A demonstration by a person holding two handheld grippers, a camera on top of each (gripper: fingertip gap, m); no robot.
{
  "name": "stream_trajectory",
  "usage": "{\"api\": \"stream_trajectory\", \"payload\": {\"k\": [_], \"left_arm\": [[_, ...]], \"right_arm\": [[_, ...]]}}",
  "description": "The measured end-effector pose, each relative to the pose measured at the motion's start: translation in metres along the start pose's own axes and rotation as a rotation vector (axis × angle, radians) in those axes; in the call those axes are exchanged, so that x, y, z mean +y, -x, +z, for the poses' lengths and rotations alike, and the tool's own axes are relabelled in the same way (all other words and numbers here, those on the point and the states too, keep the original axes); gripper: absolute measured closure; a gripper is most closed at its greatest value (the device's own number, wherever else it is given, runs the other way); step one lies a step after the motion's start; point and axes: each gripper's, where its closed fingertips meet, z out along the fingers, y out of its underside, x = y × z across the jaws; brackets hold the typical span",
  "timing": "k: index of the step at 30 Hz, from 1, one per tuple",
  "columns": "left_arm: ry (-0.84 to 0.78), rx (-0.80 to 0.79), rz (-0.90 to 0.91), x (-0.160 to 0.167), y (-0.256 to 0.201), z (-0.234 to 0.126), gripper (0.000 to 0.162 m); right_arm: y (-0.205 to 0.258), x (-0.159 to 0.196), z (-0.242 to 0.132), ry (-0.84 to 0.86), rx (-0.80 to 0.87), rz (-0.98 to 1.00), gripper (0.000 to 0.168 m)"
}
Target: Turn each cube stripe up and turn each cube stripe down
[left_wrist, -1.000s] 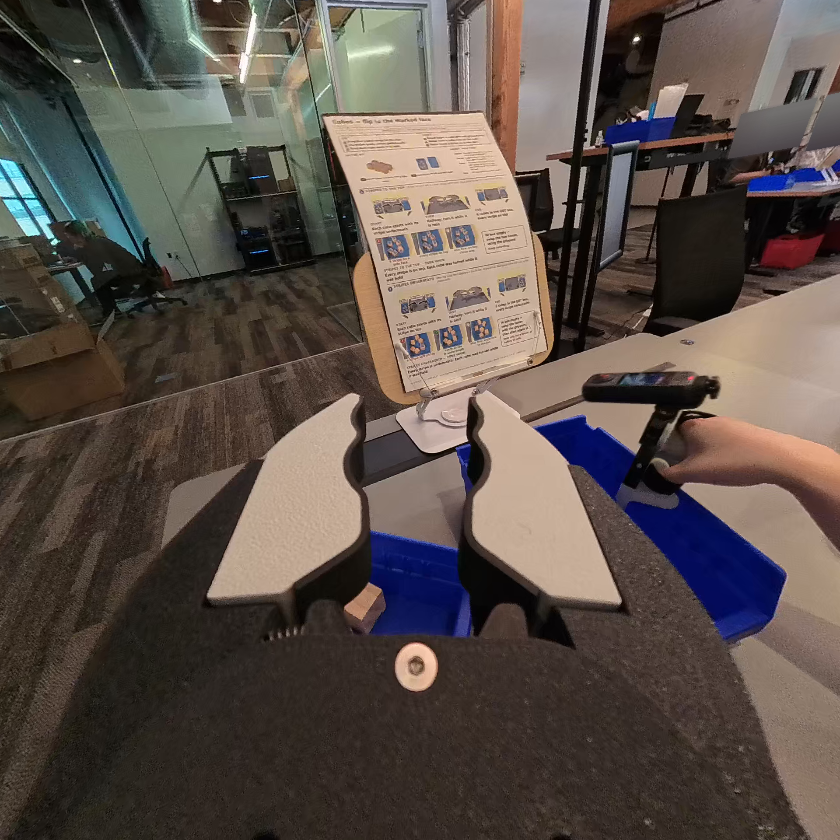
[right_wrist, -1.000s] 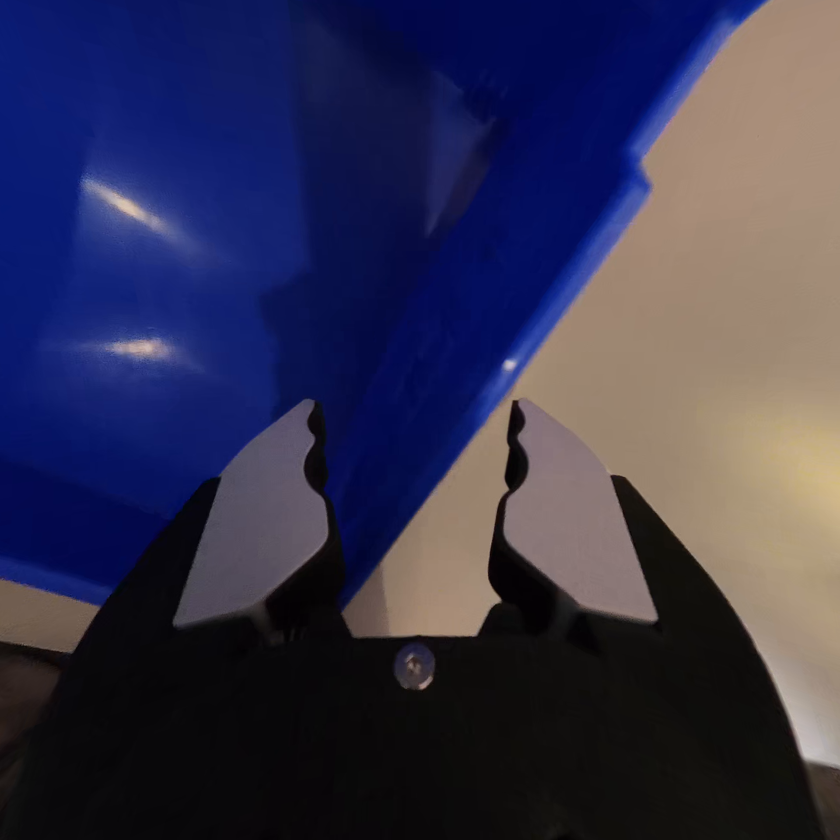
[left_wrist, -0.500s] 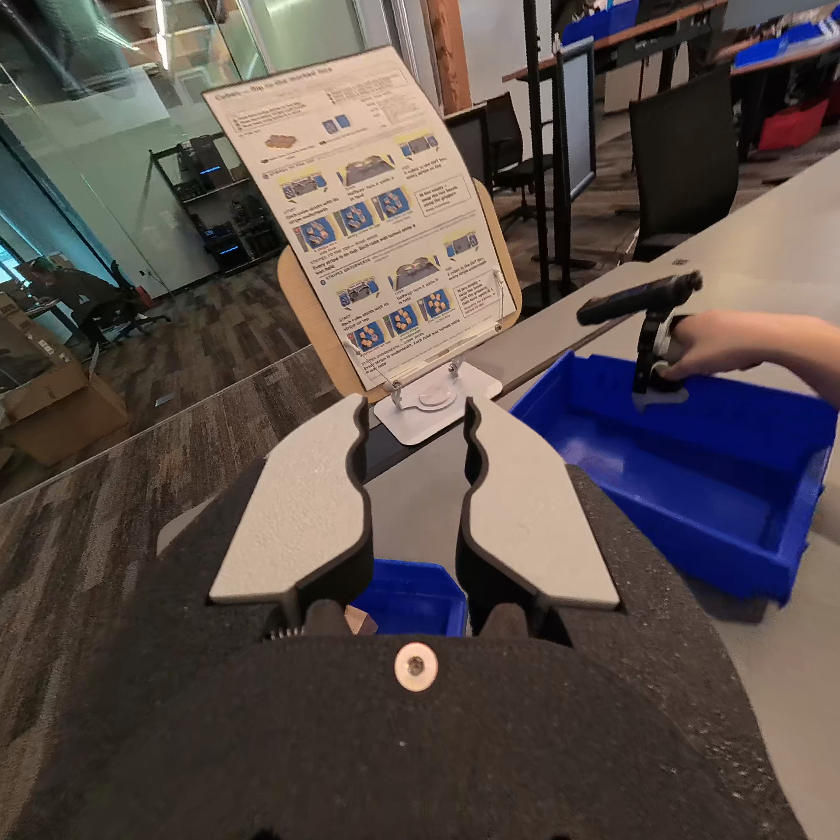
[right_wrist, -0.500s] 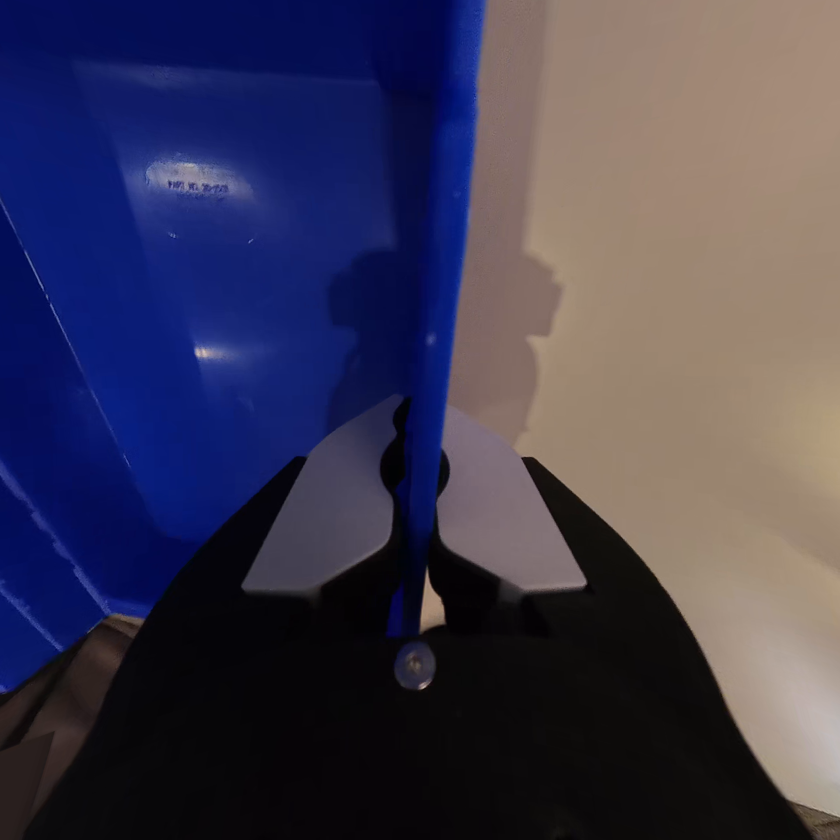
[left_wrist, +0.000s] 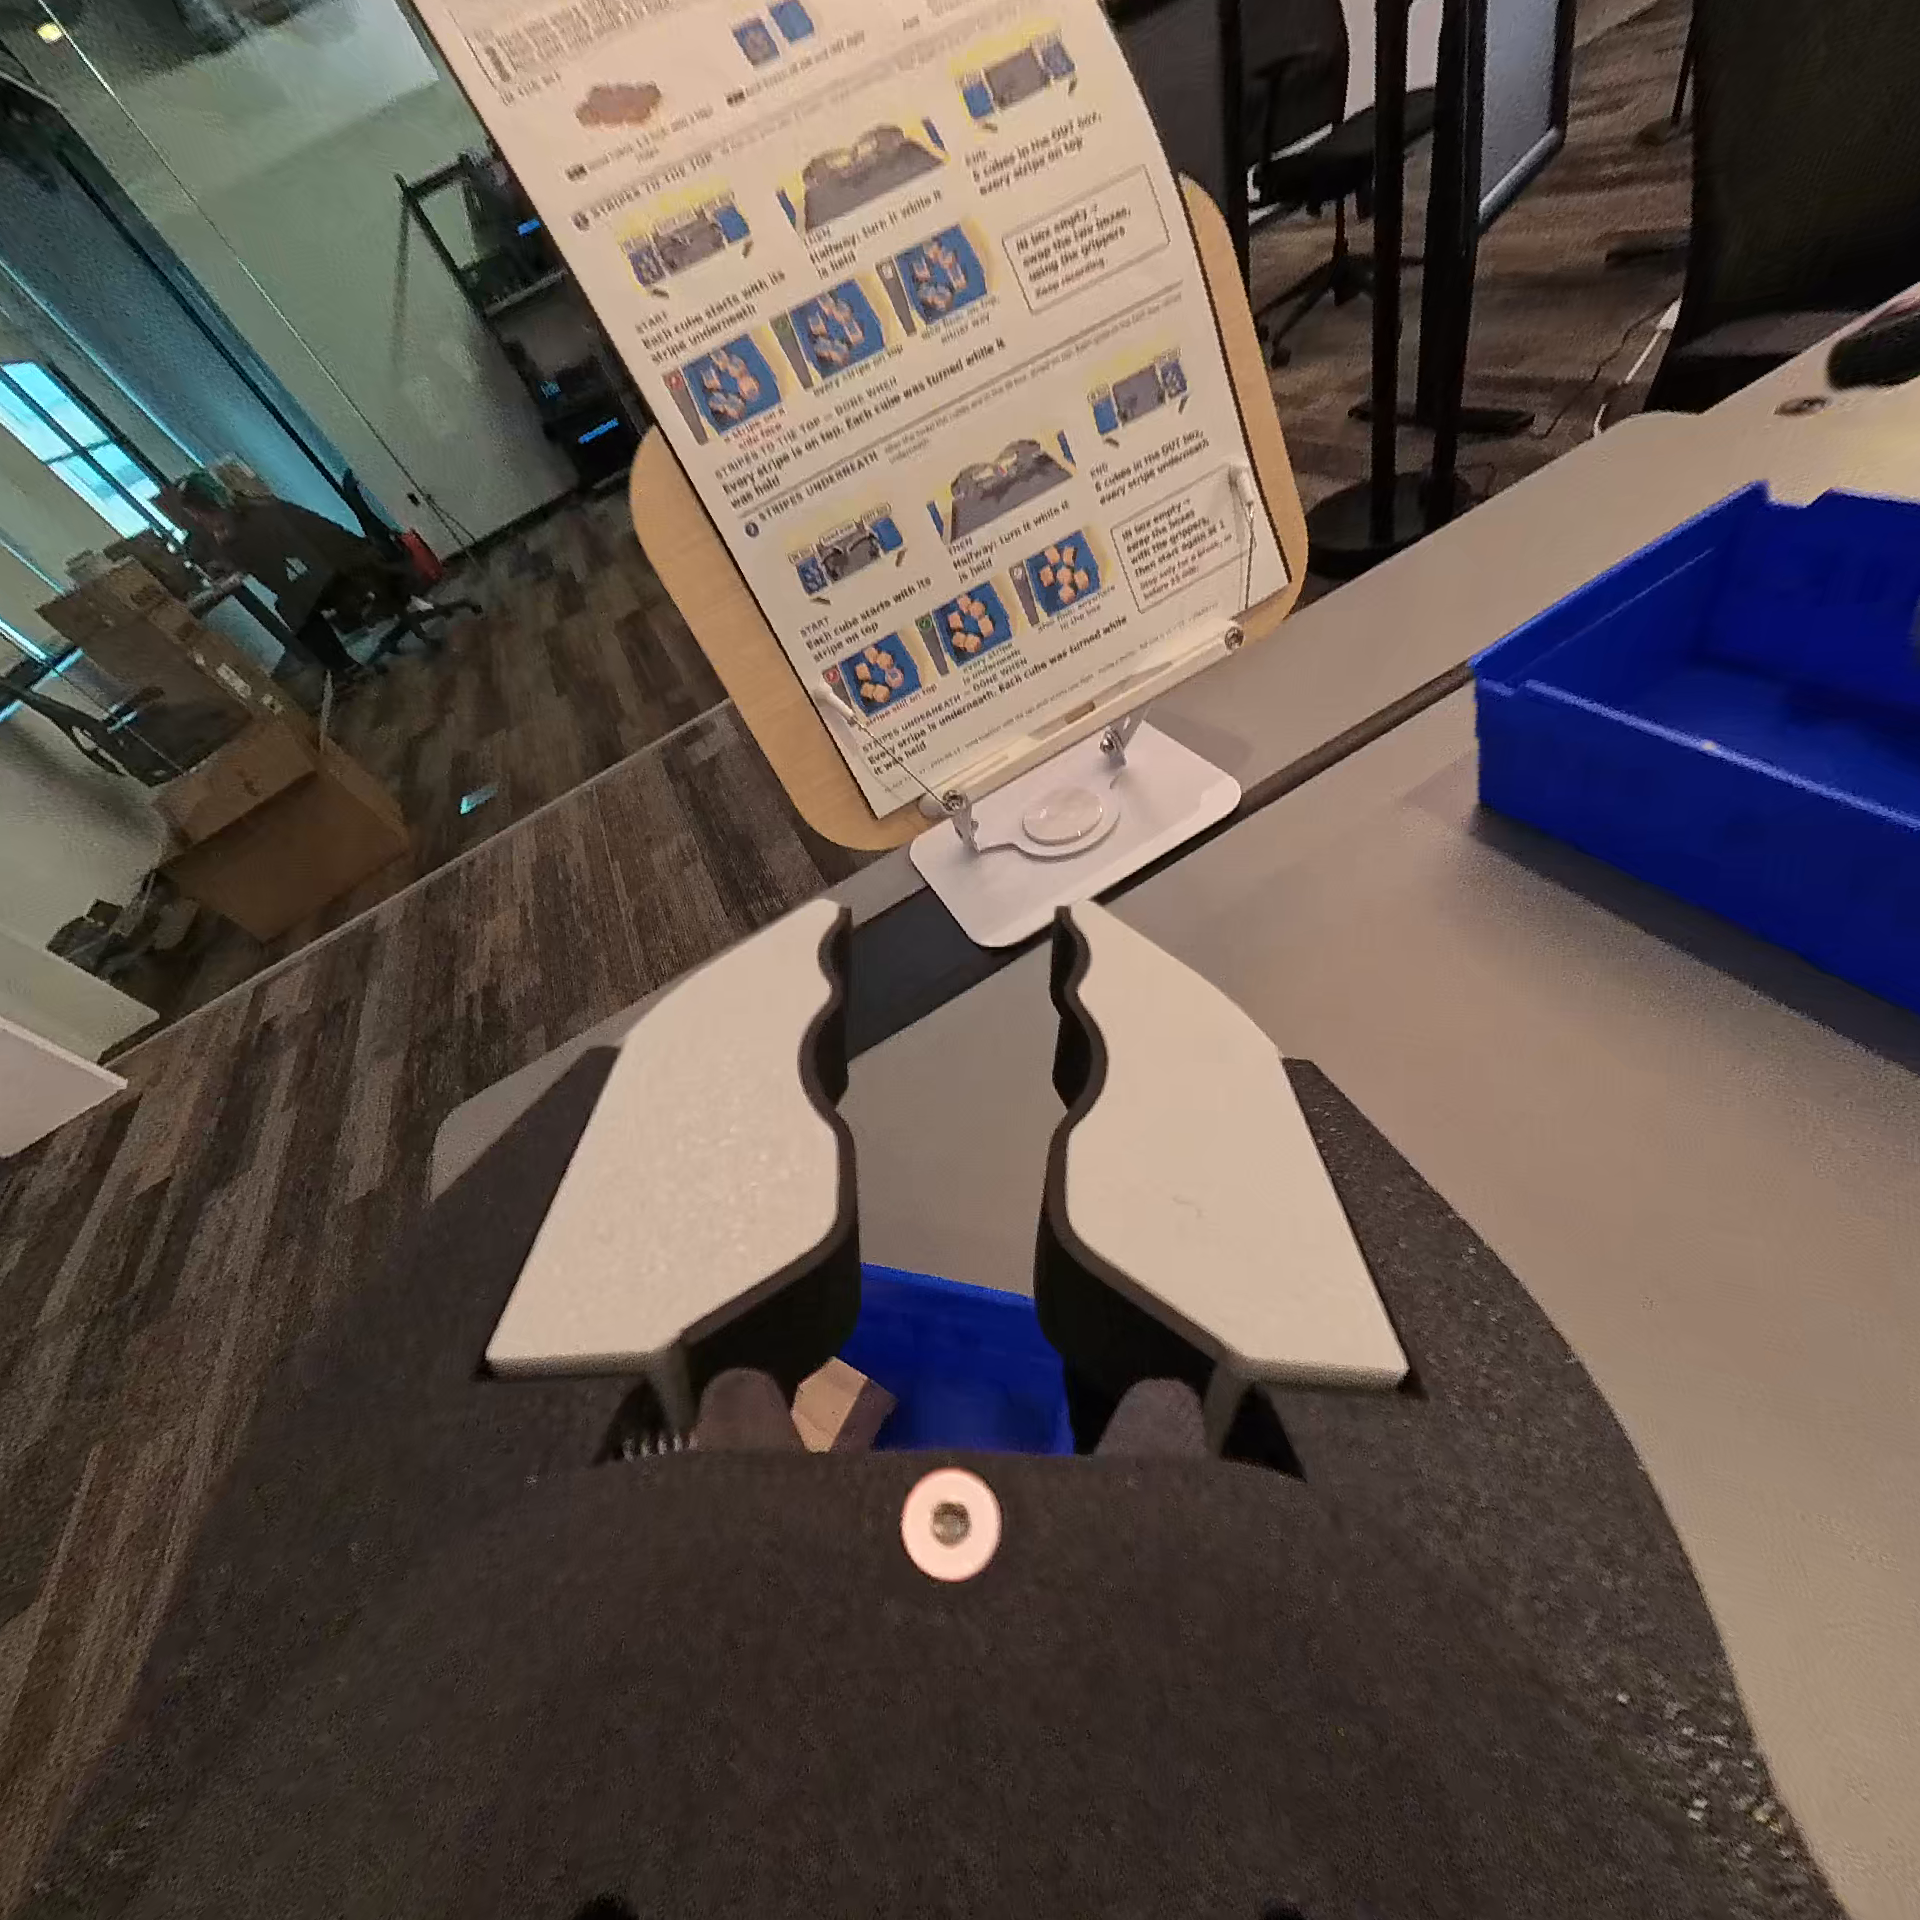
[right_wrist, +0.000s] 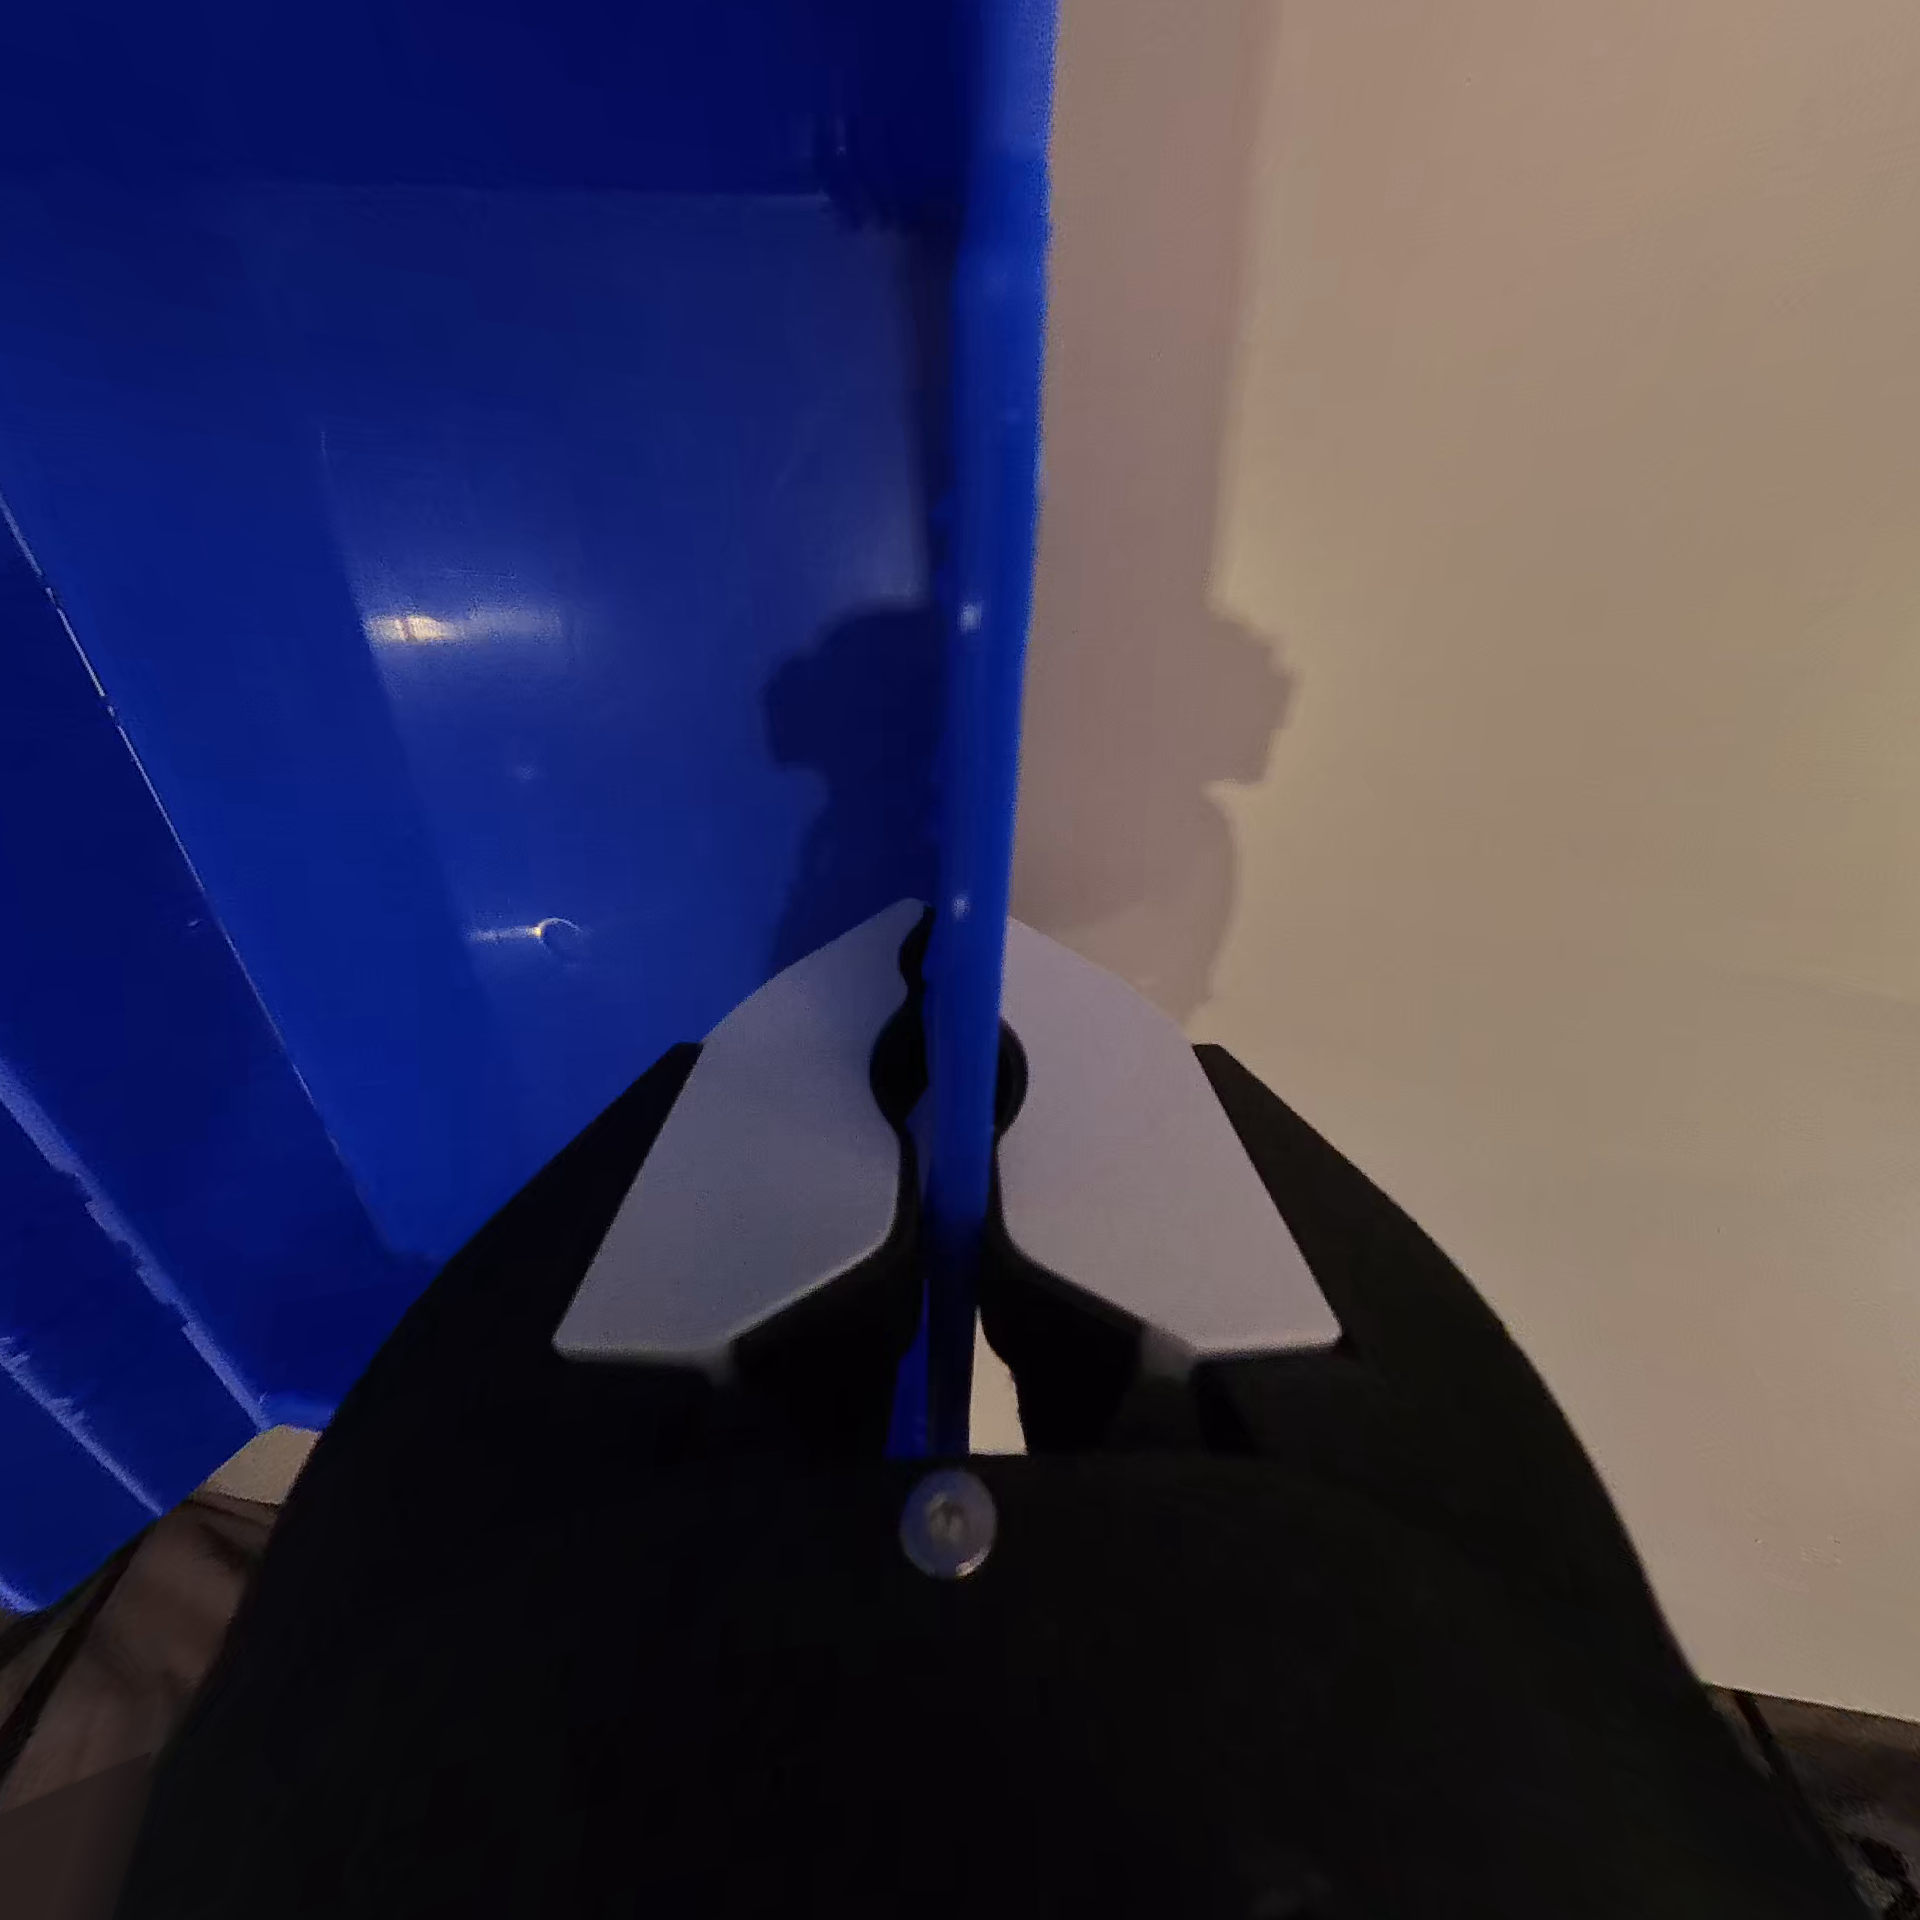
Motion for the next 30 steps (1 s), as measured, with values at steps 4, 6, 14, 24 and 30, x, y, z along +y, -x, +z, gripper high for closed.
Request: {"api": "stream_trajectory", "payload": {"k": [4, 6, 14, 24, 30], "left_arm": [[0.053, 0.0, 0.003, 0.008, -0.001, 0.01, 0.125], [0.062, -0.006, -0.005, 0.01, 0.001, 0.011, 0.125], [0.14, -0.097, -0.057, 0.032, 0.038, 0.001, 0.116], [0.503, -0.529, -0.34, 0.143, 0.163, -0.061, 0.106], [0.7, -0.501, -0.613, 0.222, 0.19, -0.066, 0.108]], "right_arm": [[-0.026, 0.005, -0.003, -0.003, 0.005, 0.04, 0.162], [-0.031, 0.007, -0.004, -0.008, 0.002, 0.044, 0.163], [-0.033, -0.008, -0.038, -0.229, 0.105, -0.004, 0.118], [0.038, -0.013, -0.245, -1.205, -0.027, 0.048, 0.111], [0.054, -0.017, -0.215, -1.092, 0.118, -0.126, 0.108]]}}
